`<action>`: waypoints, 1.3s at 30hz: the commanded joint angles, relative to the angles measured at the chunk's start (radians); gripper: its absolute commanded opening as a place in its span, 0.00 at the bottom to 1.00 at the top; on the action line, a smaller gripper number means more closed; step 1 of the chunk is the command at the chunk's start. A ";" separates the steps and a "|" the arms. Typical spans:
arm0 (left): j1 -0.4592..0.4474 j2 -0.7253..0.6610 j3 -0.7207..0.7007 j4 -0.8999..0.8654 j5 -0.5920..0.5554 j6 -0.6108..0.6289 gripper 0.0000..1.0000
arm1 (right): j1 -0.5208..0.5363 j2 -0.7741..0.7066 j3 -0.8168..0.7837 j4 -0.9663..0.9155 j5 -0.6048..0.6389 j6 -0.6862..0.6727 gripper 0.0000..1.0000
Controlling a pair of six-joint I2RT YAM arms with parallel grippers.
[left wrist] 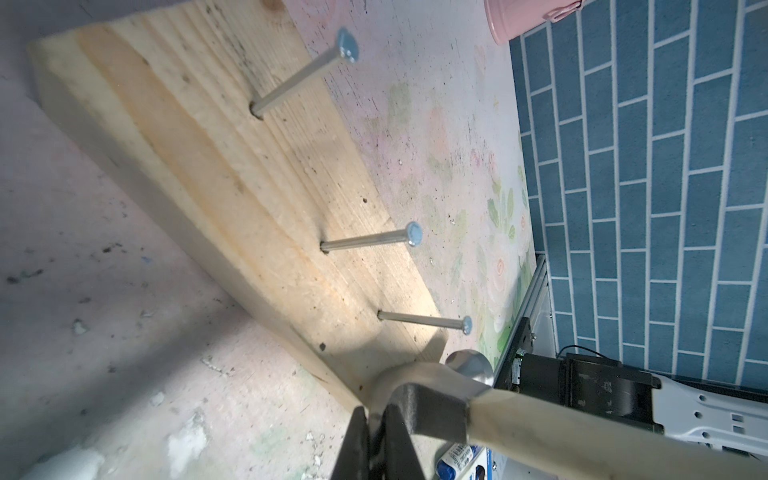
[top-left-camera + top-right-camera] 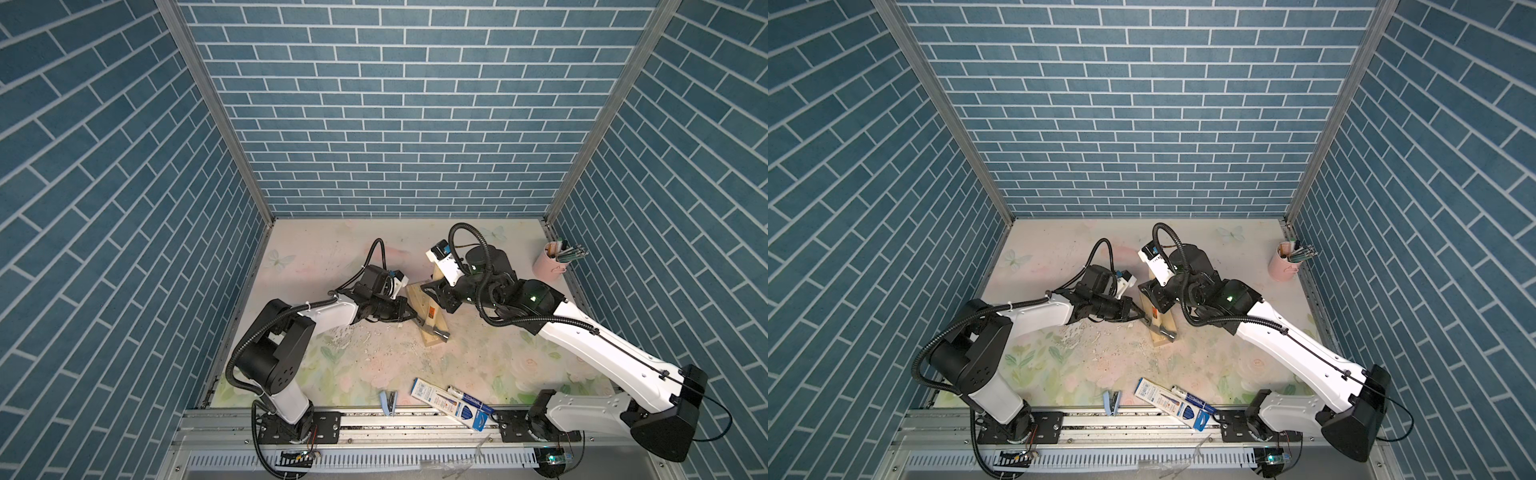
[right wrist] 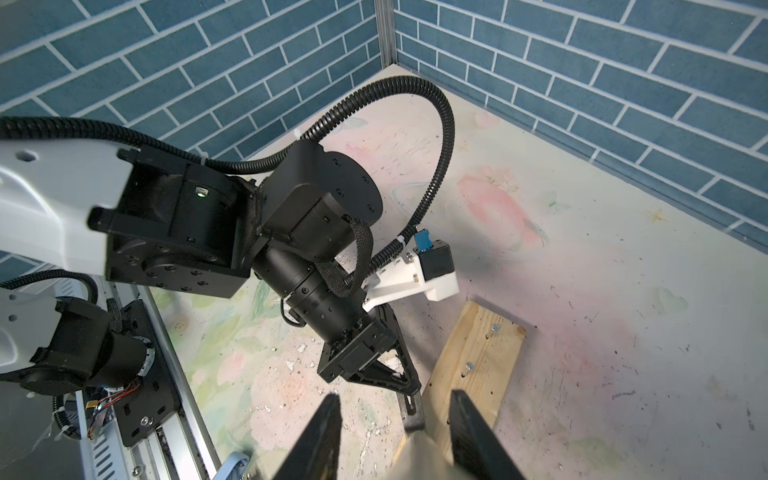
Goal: Use a claw hammer to pull out a nail
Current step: Pick up the hammer at the center of the board.
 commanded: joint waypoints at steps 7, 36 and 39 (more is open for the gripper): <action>0.007 -0.003 0.013 -0.110 -0.139 0.037 0.02 | 0.000 -0.013 0.069 -0.160 0.004 -0.033 0.40; 0.005 0.003 0.028 -0.147 -0.159 0.055 0.02 | 0.003 0.021 0.129 -0.252 0.008 -0.094 0.31; 0.003 0.004 0.030 -0.152 -0.163 0.058 0.03 | 0.002 0.030 0.130 -0.247 0.008 -0.100 0.31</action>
